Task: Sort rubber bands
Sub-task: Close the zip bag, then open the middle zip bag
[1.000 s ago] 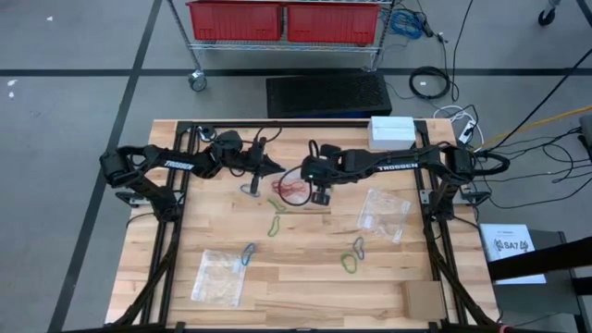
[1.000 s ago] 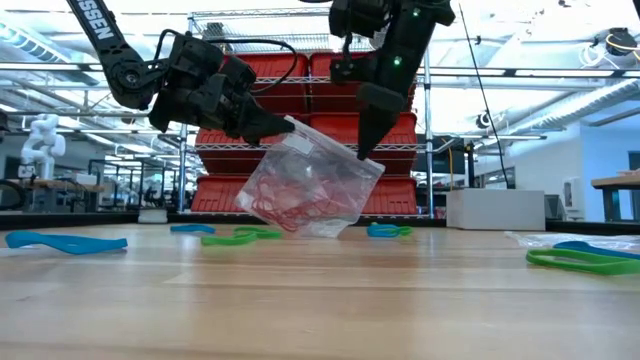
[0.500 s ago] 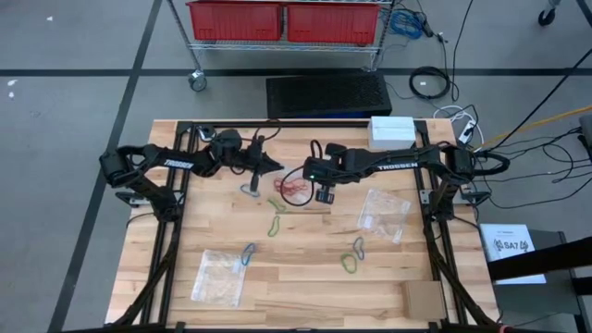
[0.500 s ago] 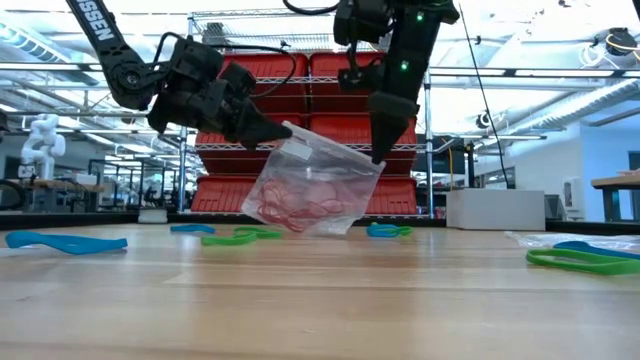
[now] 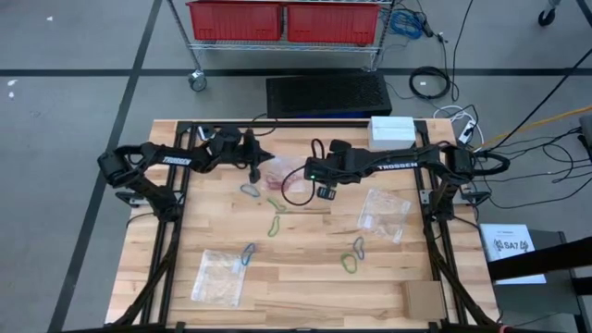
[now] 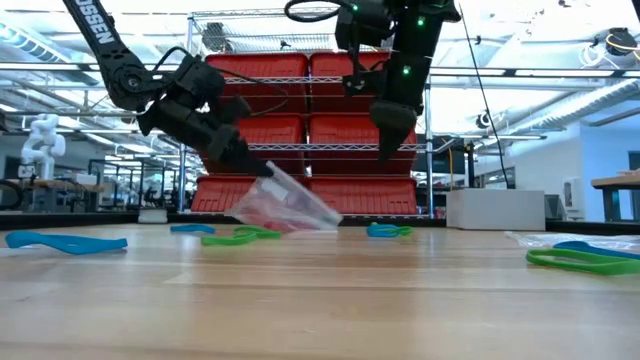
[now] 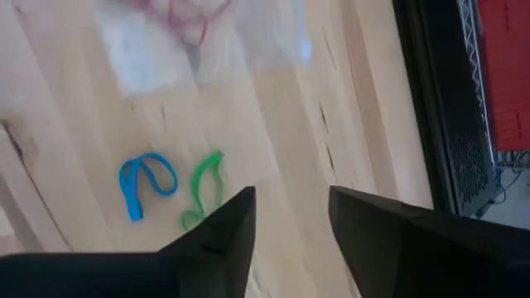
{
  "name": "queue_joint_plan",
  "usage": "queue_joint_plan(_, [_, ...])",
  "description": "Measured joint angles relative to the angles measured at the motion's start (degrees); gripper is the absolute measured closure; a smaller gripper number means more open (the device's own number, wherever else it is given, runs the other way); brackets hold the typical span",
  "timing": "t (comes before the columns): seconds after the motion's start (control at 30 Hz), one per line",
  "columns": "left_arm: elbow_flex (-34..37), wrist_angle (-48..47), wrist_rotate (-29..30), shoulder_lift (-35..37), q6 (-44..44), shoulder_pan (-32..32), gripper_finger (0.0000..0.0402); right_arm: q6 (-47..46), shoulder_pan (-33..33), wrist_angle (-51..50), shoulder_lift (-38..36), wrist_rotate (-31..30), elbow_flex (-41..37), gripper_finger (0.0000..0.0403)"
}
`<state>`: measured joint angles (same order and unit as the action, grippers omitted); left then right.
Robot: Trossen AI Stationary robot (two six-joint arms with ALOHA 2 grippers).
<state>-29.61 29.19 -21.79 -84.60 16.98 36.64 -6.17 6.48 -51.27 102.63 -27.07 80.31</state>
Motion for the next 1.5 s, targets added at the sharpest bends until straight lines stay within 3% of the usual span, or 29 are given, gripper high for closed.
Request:
queue_joint_plan(0.3, [-0.02,-14.95,9.89,7.94,5.87,2.90,0.0402,-5.72,1.48,-10.54,-1.98,0.27,0.00,0.0237])
queue_joint_plan(0.5, [-0.02,-21.62,18.47,11.73,6.47,4.41,0.0392,-6.86,1.81,-12.27,-3.31,0.34,0.00,0.0236])
queue_joint_plan(0.7, [-0.04,-22.89,20.44,11.69,5.98,4.74,0.0359,-6.76,1.79,-13.11,-5.99,0.33,0.02,0.0236])
queue_joint_plan(0.87, [-0.04,-22.84,20.49,11.65,4.39,4.74,0.0317,-12.51,1.79,-17.39,-10.35,4.12,0.09,0.0236])
queue_joint_plan(1.1, [-0.04,-22.54,20.49,12.98,2.14,4.57,0.0265,-37.52,0.02,-29.83,-11.67,8.01,-4.17,0.0248])
queue_joint_plan(1.23, [-0.04,-22.66,17.18,16.33,-0.36,4.48,0.0256,-44.43,-1.21,-25.70,-11.61,11.32,-14.22,0.0288])
queue_joint_plan(1.5, [-0.07,-21.69,0.58,23.32,-5.31,4.48,0.0255,-50.80,-1.84,-6.05,-11.57,21.96,-32.57,0.0392])
